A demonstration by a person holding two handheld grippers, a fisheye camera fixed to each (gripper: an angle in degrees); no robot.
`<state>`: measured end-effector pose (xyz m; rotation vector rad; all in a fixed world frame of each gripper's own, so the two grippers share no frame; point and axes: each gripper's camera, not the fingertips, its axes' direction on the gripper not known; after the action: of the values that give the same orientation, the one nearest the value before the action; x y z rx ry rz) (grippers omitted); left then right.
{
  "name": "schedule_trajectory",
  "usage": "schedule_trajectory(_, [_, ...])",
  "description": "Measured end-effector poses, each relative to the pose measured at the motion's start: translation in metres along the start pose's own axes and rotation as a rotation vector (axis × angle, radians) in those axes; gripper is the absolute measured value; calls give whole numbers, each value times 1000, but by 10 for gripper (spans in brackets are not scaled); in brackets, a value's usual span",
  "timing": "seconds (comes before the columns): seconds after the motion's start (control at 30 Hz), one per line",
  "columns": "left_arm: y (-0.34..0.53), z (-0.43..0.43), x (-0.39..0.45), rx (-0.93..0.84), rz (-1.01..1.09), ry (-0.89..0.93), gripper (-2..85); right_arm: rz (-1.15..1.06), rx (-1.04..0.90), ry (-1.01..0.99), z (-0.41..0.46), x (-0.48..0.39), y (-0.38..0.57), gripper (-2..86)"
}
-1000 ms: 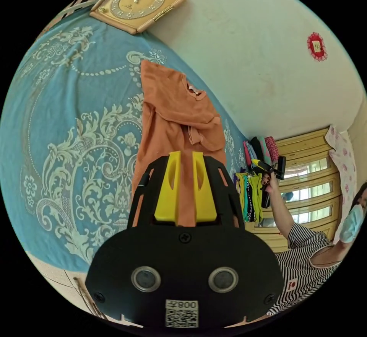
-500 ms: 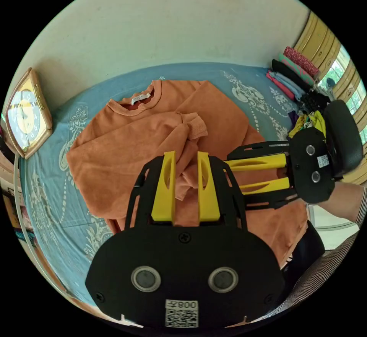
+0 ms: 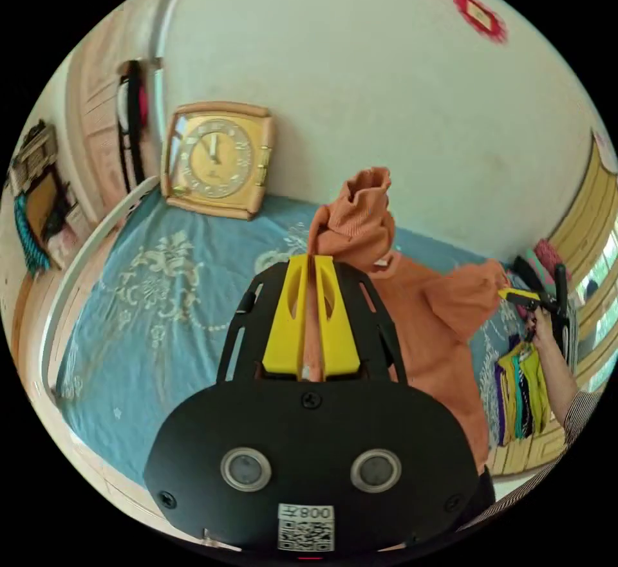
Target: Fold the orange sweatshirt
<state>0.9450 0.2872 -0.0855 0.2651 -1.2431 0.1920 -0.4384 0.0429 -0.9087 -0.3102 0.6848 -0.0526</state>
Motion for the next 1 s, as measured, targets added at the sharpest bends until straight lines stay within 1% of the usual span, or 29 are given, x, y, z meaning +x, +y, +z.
schedule_trajectory(0.03, [15, -9, -56, -32, -165, -17, 26, 160, -22, -11, -8, 57, 15, 13])
schedule_trajectory(0.07, [41, -17, -107, -59, -330, 9, 27, 254, -44, -31, -9, 83, 26, 15])
schedule_trajectory(0.1, [58, -21, -127, -64, -396, 31, 28, 408, -67, -76, -10, 122, 53, 18])
schedule_trajectory(0.13, [95, -30, -156, -57, -479, 89, 31, 476, -24, -104, -18, 136, 83, 21])
schedule_trajectory(0.17, [130, -39, -172, -58, -506, 141, 33, 489, -3, -108, -22, 136, 97, 23])
schedule_trajectory(0.2, [147, -42, -177, -72, -505, 157, 35, 493, 4, -123, -24, 129, 121, 26])
schedule_trajectory(0.27, [214, -48, -181, -187, -493, 216, 43, 446, -28, -162, -19, 101, 151, 33])
schedule_trajectory(0.33, [261, -50, -177, -285, -488, 306, 51, 367, -96, -261, -7, 49, 193, 44])
schedule_trajectory(0.4, [303, -62, -173, -347, -479, 343, 60, 346, -158, -322, 0, 15, 230, 53])
schedule_trajectory(0.47, [353, -82, -178, -398, -477, 362, 71, 331, -207, -323, 4, -15, 272, 58])
schedule_trajectory(0.53, [387, -91, -190, -468, -492, 398, 84, 324, -309, -249, 9, -41, 326, 64])
schedule_trajectory(0.57, [407, -98, -199, -491, -509, 412, 91, 326, -321, -247, 10, -44, 339, 67])
schedule_trajectory(0.67, [446, -107, -223, -467, -591, 501, 108, 404, -371, -235, 17, -47, 395, 73])
schedule_trajectory(0.73, [464, -100, -232, -485, -631, 557, 115, 488, -366, -365, 30, -47, 426, 80])
schedule_trajectory(0.77, [473, -93, -236, -491, -663, 597, 118, 496, -365, -378, 33, -48, 430, 80])
schedule_trajectory(0.87, [482, -78, -231, -485, -693, 679, 115, 477, -436, -310, 59, -59, 444, 81])
schedule_trajectory(0.93, [484, -71, -225, -483, -700, 704, 106, 499, -475, -332, 82, -59, 452, 81])
schedule_trajectory(1.0, [485, -67, -218, -512, -683, 689, 86, 543, -468, -375, 93, -56, 457, 78])
